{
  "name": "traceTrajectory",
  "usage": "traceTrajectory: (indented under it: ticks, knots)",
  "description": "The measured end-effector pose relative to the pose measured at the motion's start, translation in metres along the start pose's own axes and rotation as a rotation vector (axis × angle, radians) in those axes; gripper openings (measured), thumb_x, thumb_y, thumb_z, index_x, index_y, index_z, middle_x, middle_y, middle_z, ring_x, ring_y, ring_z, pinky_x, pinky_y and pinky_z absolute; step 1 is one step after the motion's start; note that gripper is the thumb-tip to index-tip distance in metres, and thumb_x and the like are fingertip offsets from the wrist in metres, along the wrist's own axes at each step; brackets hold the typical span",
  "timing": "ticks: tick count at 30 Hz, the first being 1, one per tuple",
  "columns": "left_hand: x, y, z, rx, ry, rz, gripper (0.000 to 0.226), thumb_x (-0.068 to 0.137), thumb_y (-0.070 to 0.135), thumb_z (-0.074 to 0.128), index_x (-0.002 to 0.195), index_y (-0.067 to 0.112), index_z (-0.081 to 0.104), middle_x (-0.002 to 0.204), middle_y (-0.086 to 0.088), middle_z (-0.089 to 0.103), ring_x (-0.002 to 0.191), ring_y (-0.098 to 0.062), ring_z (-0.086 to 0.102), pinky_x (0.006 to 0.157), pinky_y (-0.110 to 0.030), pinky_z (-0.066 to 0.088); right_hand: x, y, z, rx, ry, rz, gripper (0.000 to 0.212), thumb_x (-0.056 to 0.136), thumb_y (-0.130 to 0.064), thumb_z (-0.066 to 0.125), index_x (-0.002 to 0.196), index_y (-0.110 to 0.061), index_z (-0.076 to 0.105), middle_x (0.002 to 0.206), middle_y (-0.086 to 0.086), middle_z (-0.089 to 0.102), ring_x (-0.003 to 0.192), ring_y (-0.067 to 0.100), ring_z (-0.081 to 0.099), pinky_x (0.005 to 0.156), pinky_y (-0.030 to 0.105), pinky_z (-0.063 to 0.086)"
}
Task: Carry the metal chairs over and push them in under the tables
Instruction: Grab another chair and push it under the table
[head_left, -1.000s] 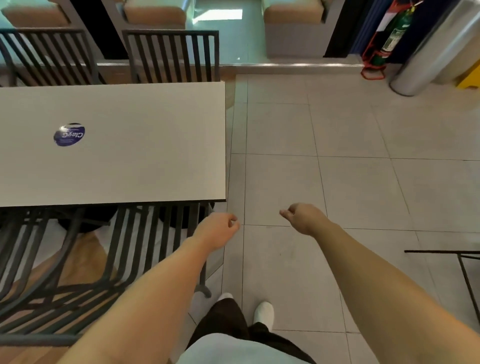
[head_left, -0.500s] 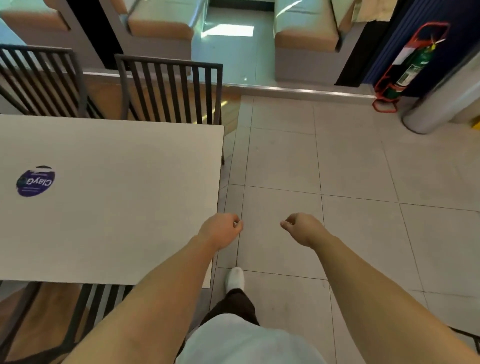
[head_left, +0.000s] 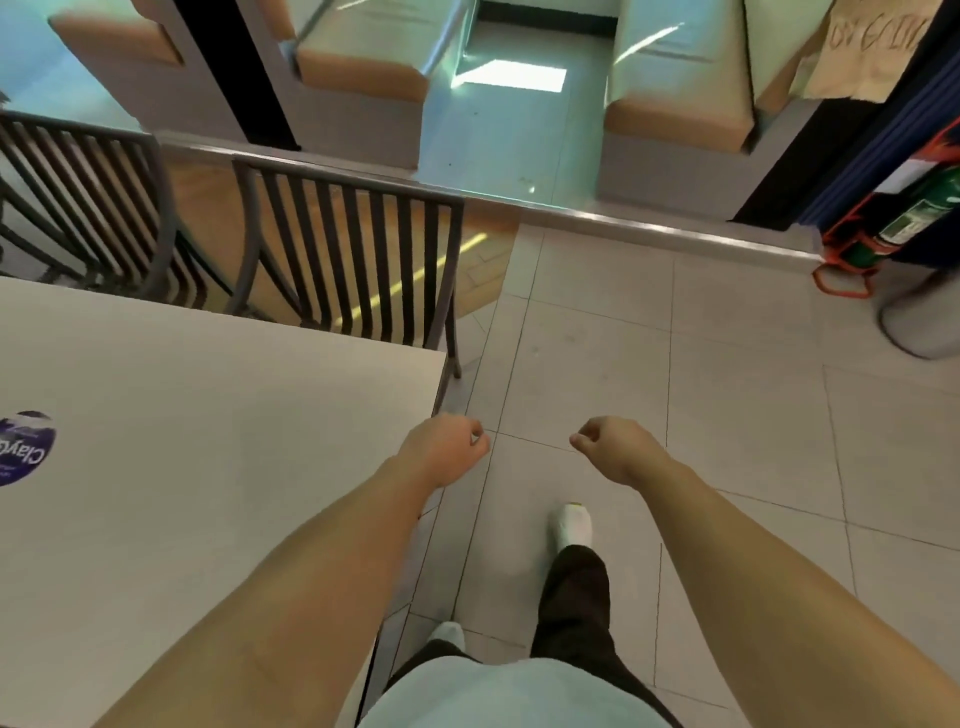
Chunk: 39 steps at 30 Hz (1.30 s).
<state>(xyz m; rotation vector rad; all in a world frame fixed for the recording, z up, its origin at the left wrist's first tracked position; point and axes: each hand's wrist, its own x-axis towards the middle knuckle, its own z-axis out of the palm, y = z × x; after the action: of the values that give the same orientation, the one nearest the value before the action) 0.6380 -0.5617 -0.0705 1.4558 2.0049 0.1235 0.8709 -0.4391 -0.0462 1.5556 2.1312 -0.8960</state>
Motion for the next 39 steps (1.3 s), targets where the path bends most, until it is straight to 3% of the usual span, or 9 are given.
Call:
traceTrajectory:
  ticks: [8,16,23,29,34,39]
  knots:
    - [0.105,0.056,-0.037,-0.098,0.074,-0.195,0.034,0.106,0.039,0.048,0.127,0.021,0.069,0.108,0.001,0.073,0.094,-0.015,0.067,0.085,-0.035,0.058,0.133,0.014,-0.116,-0.170,-0.100,-0.153,0.044,0.106,-0.047,0.045,0.133,-0.017,0.063,0.127,0.005,0.068,0.116,0.027,0.060,0.094,0.037,0.049]
    - [0.200,0.093,-0.085,-0.203,0.154,-0.339,0.029,0.105,0.043,0.047,0.115,0.025,0.067,0.096,0.003,0.070,0.082,-0.011,0.066,0.079,-0.039,0.061,0.252,-0.015,-0.220,-0.289,-0.114,-0.238,0.043,0.106,-0.046,0.043,0.133,-0.017,0.061,0.128,0.005,0.068,0.115,0.029,0.062,0.096,0.039,0.050]
    - [0.302,0.076,-0.152,-0.273,0.207,-0.364,0.035,0.107,0.042,0.047,0.131,0.023,0.064,0.111,0.003,0.071,0.093,-0.011,0.066,0.086,-0.035,0.058,0.354,-0.092,-0.268,-0.308,-0.114,-0.366,0.044,0.106,-0.046,0.047,0.134,-0.016,0.063,0.125,0.004,0.069,0.114,0.024,0.063,0.095,0.036,0.051]
    - [0.404,0.033,-0.235,-0.273,0.242,-0.405,0.033,0.104,0.047,0.047,0.118,0.025,0.067,0.093,0.006,0.068,0.078,-0.011,0.066,0.076,-0.037,0.061,0.443,-0.182,-0.323,-0.310,-0.085,-0.451,0.039,0.105,-0.042,0.051,0.128,-0.014,0.066,0.123,0.005,0.070,0.113,0.025,0.063,0.083,0.029,0.043]
    - [0.445,0.000,-0.301,-0.308,0.250,-0.419,0.033,0.107,0.042,0.045,0.117,0.022,0.068,0.091,0.004,0.068,0.077,-0.012,0.065,0.068,-0.032,0.056,0.498,-0.250,-0.362,-0.369,-0.082,-0.526,0.040,0.104,-0.045,0.051,0.127,-0.018,0.069,0.120,0.003,0.072,0.110,0.022,0.065,0.090,0.032,0.050]
    - [0.468,-0.039,-0.336,-0.404,0.289,-0.497,0.034,0.107,0.043,0.044,0.121,0.021,0.066,0.096,0.004,0.067,0.081,-0.011,0.064,0.075,-0.034,0.058,0.551,-0.317,-0.390,-0.463,-0.087,-0.629,0.037,0.104,-0.045,0.051,0.124,-0.020,0.071,0.103,-0.002,0.071,0.088,0.017,0.061,0.074,0.028,0.045]
